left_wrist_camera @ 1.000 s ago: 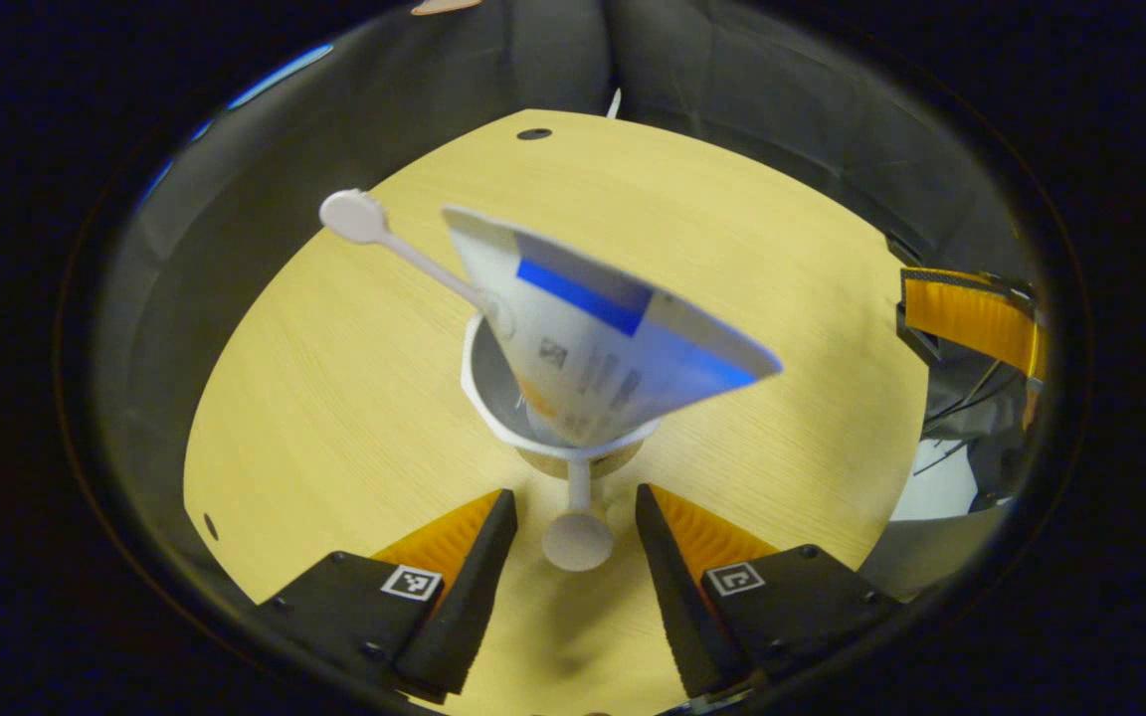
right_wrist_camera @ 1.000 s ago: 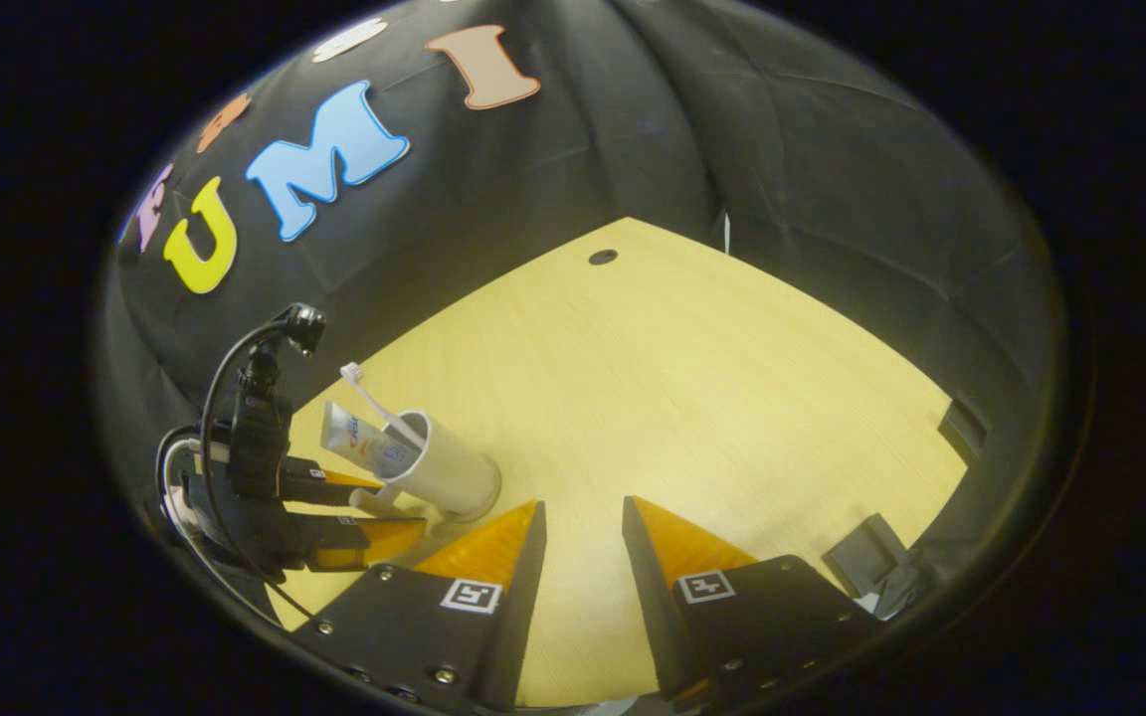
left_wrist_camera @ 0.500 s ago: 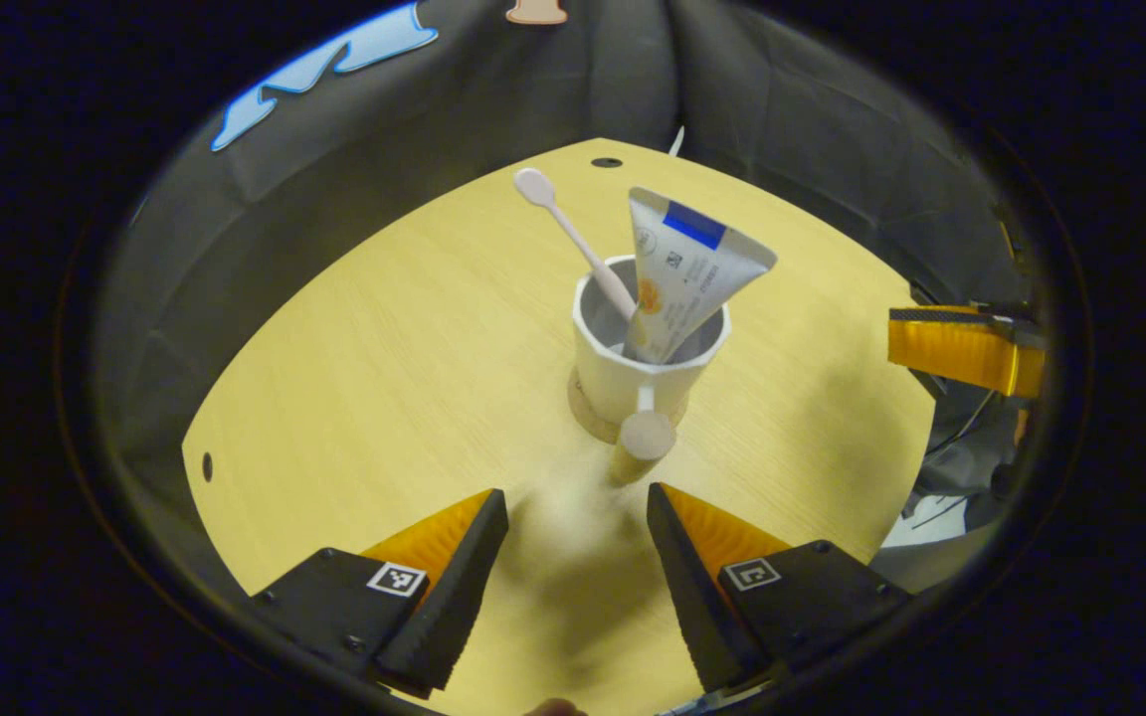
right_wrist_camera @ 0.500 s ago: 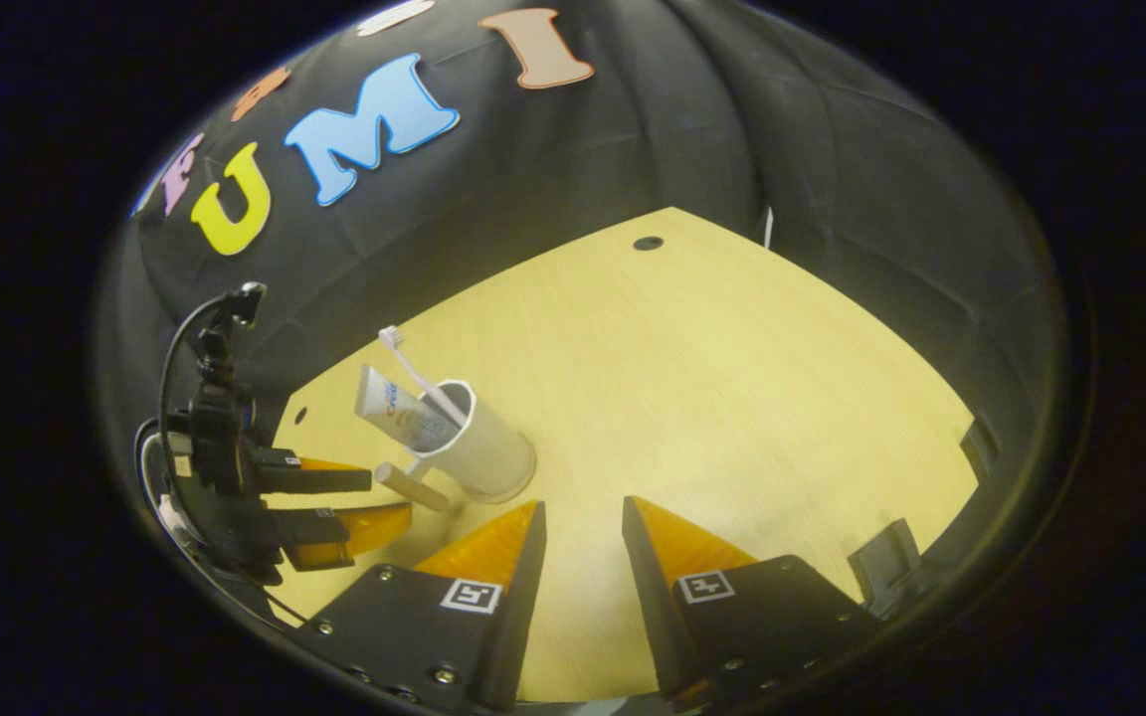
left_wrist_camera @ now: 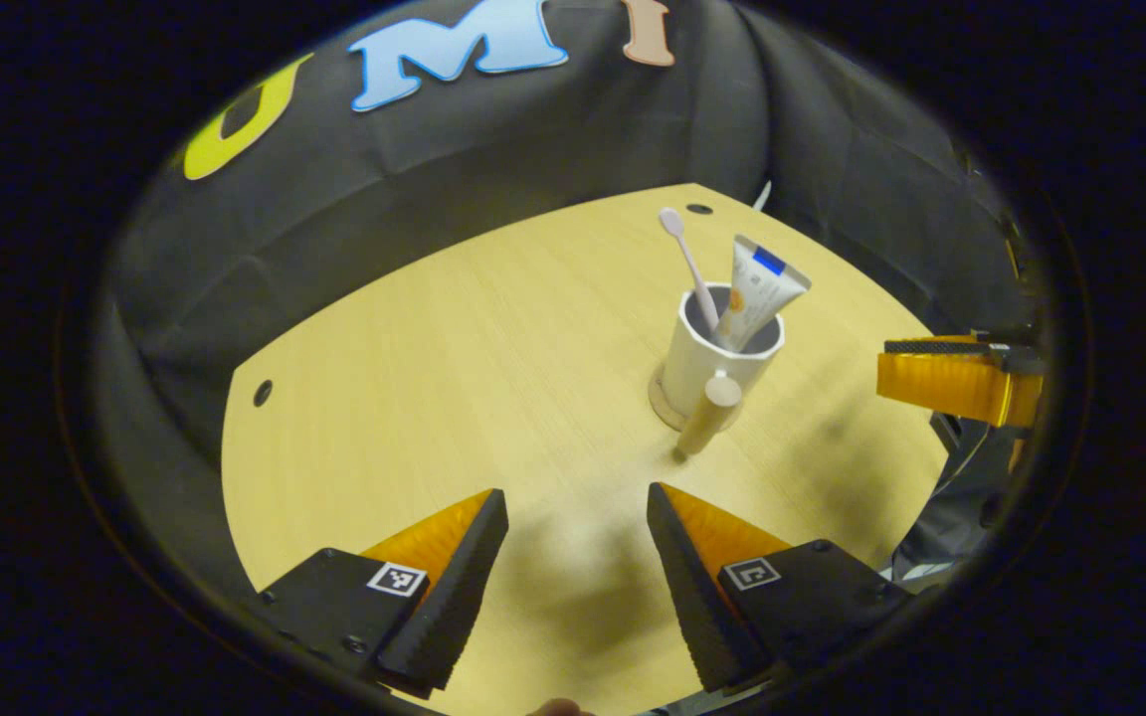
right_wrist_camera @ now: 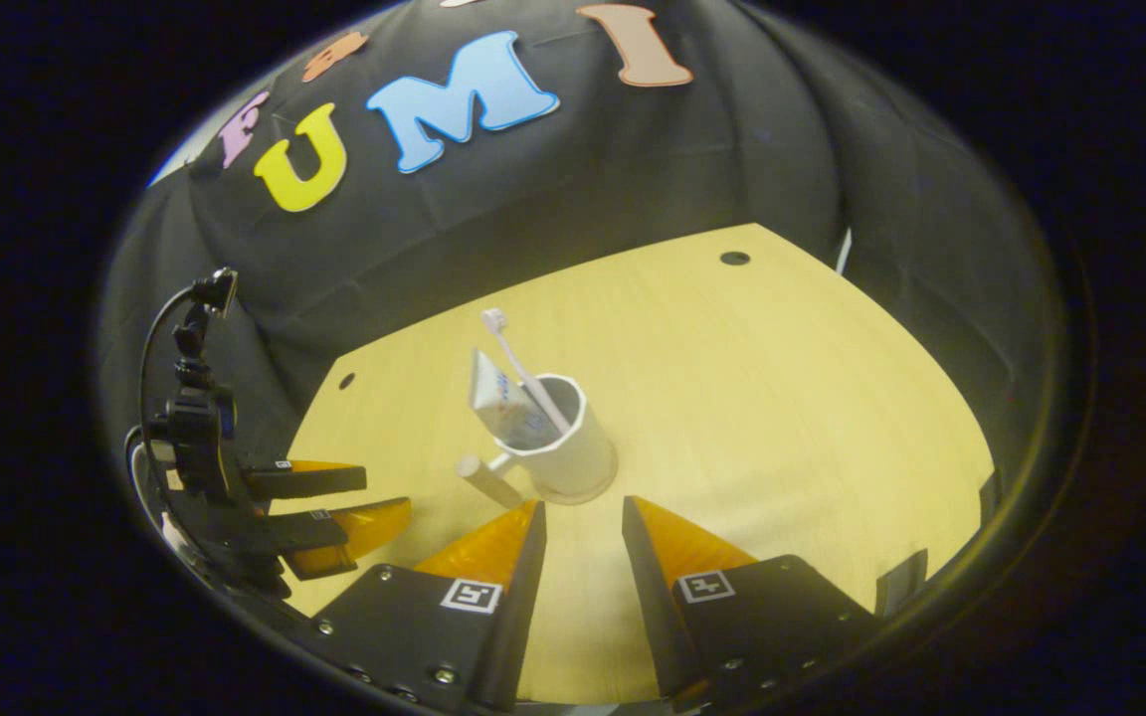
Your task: Put the toothbrush and toothpaste on the desktop into the cup, then pick up the cup and place it on the coaster on the desktop.
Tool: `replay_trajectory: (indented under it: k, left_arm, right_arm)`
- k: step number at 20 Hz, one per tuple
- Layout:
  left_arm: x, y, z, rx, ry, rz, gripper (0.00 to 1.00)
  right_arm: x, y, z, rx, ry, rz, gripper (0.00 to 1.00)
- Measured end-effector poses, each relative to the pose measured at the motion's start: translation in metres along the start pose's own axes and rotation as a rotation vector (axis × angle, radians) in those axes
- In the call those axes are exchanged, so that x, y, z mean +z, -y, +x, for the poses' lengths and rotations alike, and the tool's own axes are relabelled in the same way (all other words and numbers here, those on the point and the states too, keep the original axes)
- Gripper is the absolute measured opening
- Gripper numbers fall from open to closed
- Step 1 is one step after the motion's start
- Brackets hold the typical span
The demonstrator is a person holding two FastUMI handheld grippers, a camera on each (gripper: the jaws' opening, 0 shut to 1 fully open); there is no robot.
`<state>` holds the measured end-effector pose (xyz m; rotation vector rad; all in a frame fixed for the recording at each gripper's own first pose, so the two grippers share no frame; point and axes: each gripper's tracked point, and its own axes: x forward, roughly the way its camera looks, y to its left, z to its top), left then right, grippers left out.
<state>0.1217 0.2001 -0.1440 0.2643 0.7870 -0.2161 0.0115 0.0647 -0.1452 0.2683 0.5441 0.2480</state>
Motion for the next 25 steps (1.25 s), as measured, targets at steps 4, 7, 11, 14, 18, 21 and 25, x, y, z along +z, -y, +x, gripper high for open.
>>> replay_trajectory:
  k: [4, 7, 11, 14, 18, 21, 25]
  left_arm:
    - [0.041, -0.007, -0.041, 0.072, 0.155, -0.050, 0.93]
    - [0.082, -0.011, -0.071, 0.114, 0.283, -0.071, 0.93]
    - [0.142, -0.018, -0.114, 0.148, 0.451, -0.121, 0.91]
    - [0.192, -0.027, -0.150, 0.168, 0.583, -0.166, 0.93]
    - [0.235, -0.037, -0.191, 0.211, 0.714, -0.159, 0.94]
    - [0.245, -0.032, -0.208, 0.228, 0.777, -0.130, 0.93]
    - [0.264, -0.020, -0.241, 0.218, 0.874, -0.096, 0.93]
  right_arm:
    - [0.035, -0.028, -0.004, 0.039, 0.068, -0.072, 0.50]
    - [0.069, -0.044, -0.013, 0.056, 0.139, -0.108, 0.50]
    - [0.128, -0.058, -0.041, 0.060, 0.270, -0.159, 0.50]
    - [0.173, -0.068, -0.063, 0.063, 0.379, -0.192, 0.50]
    - [0.218, -0.085, -0.092, 0.073, 0.504, -0.213, 0.50]
    - [0.233, -0.094, -0.102, 0.085, 0.549, -0.209, 0.50]
    - [0.242, -0.099, -0.110, 0.083, 0.588, -0.206, 0.38]
